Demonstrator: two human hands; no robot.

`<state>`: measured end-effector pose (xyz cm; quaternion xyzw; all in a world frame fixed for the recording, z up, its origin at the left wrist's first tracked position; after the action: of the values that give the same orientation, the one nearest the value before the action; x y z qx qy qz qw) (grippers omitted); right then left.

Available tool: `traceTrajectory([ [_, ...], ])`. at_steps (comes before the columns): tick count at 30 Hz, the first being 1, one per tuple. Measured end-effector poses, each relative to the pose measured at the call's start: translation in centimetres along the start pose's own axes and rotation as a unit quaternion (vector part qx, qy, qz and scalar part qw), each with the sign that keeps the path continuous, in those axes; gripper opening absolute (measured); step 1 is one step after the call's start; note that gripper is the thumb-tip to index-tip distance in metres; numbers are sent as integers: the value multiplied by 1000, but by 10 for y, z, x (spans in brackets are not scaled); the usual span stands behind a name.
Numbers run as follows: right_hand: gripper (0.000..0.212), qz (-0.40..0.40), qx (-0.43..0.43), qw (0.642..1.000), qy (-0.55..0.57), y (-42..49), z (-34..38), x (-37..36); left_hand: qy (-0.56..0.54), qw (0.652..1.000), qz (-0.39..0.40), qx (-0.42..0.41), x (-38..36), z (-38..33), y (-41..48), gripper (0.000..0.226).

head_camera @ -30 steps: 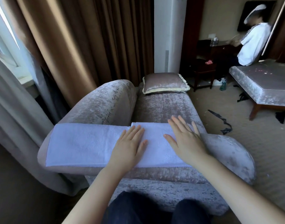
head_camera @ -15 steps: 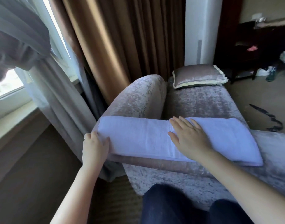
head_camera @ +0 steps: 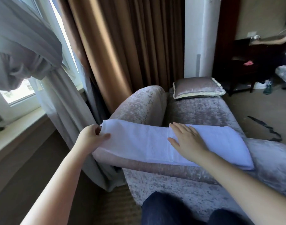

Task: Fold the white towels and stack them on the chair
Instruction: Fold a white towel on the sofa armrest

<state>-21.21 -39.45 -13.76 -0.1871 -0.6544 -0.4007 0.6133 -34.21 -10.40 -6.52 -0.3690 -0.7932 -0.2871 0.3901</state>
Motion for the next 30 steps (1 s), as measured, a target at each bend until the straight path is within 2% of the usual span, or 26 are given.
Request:
traceTrajectory([
  [4, 61, -86, 62, 990, 92, 0, 5, 53, -11, 989, -2, -145, 26, -76, -20, 20],
  [8, 72, -120, 98, 967, 204, 2, 11, 116, -21, 967, 20, -253, 22, -163, -45, 17],
  [11, 77, -136, 125, 962, 200, -2, 7, 156, -49, 944, 28, -325, 13, -217, -67, 16],
  [13, 74, -148, 105, 968, 171, -10, -8, 172, -74, 928, 26, -365, 6, -241, -79, 17],
  [16, 44, -165, 88, 973, 133, -26, -32, 176, -80, 919, 61, -382, -8, -260, -87, 21],
  [18, 29, -178, 72, 975, 114, -34, -52, 174, -103, 906, 160, -379, -24, -264, -87, 31],
  [20, 29, -153, 25, 983, 96, -43, -77, 164, -168, 894, 238, -341, -40, -260, -82, 47],
  [22, 35, -101, -44, 985, 134, -57, -106, 147, -154, 916, 194, -317, -57, -248, -69, 43],
  [24, 51, -104, -79, 979, 159, -73, -130, 126, -81, 940, 127, -306, -81, -230, -55, 32],
  [25, 54, -104, -89, 977, 163, -79, -140, 116, -50, 941, 121, -311, -95, -222, -53, 32],
  [28, 50, -62, -130, 966, 213, -88, -162, 79, 46, 922, 138, -358, -144, -204, -55, 65],
  [30, 49, -24, -168, 949, 265, -90, -171, 57, 99, 920, 124, -360, -171, -194, -56, 79],
])
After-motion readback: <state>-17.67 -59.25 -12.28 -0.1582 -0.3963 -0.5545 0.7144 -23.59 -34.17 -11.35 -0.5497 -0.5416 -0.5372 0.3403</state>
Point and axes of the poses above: each hand's wrist, its own y-axis towards the middle knuckle, its own x-axis out of the back of the hand, z = x × y, the point moved 5 cm from there along y, towards the middle knuckle, and after that the axes turned 3 degrees about z, right-handed, at the moved point
